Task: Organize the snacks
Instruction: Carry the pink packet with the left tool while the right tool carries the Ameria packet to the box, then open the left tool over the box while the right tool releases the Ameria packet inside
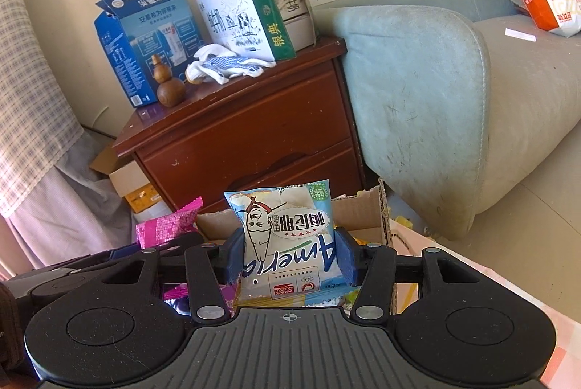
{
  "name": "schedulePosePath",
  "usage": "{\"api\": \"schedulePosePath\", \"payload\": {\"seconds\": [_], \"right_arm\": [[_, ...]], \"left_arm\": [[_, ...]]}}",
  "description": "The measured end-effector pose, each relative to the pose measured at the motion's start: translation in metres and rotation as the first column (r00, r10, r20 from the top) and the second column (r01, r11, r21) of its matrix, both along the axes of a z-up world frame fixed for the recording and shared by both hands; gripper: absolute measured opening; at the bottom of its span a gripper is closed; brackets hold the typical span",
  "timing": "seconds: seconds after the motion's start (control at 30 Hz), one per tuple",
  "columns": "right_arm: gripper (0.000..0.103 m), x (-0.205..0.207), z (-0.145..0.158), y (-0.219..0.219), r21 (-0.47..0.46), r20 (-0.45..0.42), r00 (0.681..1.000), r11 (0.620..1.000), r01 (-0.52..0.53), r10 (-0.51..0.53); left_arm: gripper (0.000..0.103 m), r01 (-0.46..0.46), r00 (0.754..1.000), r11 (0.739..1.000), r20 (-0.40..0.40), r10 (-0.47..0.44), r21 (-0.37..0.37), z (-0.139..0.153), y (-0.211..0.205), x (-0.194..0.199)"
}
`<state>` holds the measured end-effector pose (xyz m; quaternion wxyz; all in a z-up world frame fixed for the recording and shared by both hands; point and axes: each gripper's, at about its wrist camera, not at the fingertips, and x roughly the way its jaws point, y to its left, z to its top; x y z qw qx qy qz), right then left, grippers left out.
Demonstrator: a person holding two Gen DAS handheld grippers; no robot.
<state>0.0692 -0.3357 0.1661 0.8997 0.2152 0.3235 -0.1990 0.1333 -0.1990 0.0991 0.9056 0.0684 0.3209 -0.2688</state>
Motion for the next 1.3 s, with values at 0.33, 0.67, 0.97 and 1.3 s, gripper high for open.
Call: {"api": "schedulePosePath", "payload": {"seconds": [0.33,0.67,0.97,1.3], "right_arm": [[0.072,-0.005,-0.006,-0.015,0.059,-0.027,0.997,0.996,0.069,-0.068],[0.087,-0.008,0.012,0.011,-0.003,-0.087,0.996,1.000,0.025,-0.025],[0.090,-0.017,0.016,0.025,-0.084,-0.200,0.979,0.996,0.033,-0.049],[0.094,-0.018,0.006,0.024,-0.137,-0.281,0.956,0.989,0.048,-0.085]], "left_arm": [[0.092,-0.064,0.998,0.995,0.029,0.062,0.077,0.009,0.008,-0.008],[0.097,-0.069,0.998,0.983,0.006,0.069,0.171,0.015,0.025,-0.025],[0.098,-0.073,0.995,0.972,-0.044,0.085,0.221,0.008,0.038,-0.031],[0.098,-0.103,0.986,0.973,-0.104,0.127,0.209,0.005,0.043,-0.024]]}}
